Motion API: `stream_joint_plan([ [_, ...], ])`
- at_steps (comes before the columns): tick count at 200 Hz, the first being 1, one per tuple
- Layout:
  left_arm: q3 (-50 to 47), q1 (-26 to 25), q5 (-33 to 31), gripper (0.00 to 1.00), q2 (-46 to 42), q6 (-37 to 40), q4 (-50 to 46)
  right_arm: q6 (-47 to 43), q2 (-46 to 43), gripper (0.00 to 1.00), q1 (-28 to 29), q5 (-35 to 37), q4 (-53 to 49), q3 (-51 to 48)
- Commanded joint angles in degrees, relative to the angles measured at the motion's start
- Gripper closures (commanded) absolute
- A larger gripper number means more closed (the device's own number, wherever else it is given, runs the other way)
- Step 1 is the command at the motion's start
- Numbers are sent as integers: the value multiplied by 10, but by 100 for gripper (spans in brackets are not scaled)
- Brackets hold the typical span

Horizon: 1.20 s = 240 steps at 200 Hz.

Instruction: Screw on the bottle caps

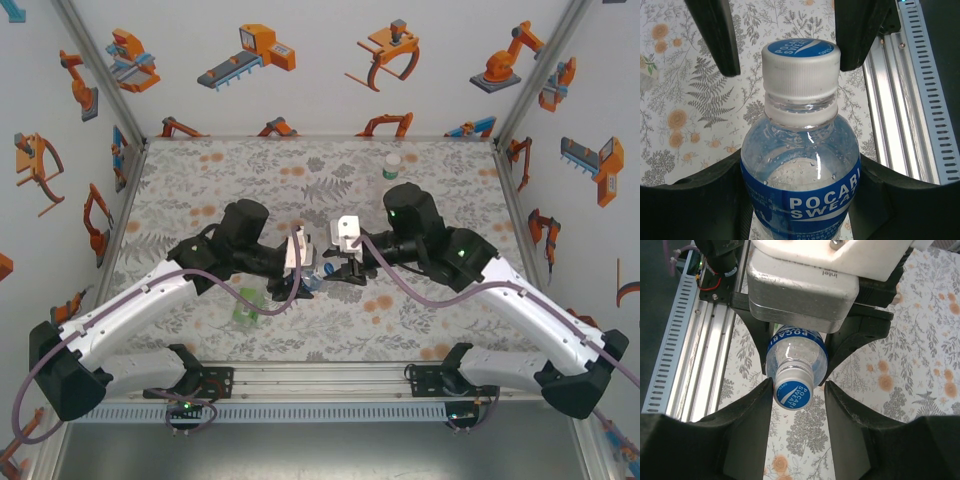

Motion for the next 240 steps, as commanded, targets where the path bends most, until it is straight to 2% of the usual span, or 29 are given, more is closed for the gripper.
stream_joint_plan([
  [1,22,-1,18,100,-3,6,-5,5,1,59,3,-19,21,-8],
  [35,20,-1,12,100,-2,5,9,48,-7,70,4,9,39,-23],
  [46,18,0,7,100,-1,5,21,90,-13,79,3,33,60,-35],
  [54,19,0,-1,100,2,8,27,135,-17,89,3,56,76,-48],
  [70,23,0,-23,100,9,9,41,254,-24,100,4,114,118,-78],
  [92,13,0,-65,100,19,-6,99,453,-25,100,4,224,139,-99],
  [114,3,1,-73,100,35,-15,151,667,-27,100,3,323,120,-111],
  [147,19,0,-69,100,80,-16,178,975,-56,100,3,406,113,-174],
  [161,26,0,-65,100,94,-16,183,1067,-67,100,2,423,116,-202],
  [181,30,0,-63,100,104,-17,197,1078,-63,100,3,426,123,-210],
  [207,40,0,-60,100,111,-14,185,1042,-48,86,3,434,85,-173],
  [240,38,0,-60,100,104,-9,167,921,-46,63,1,439,85,-135],
])
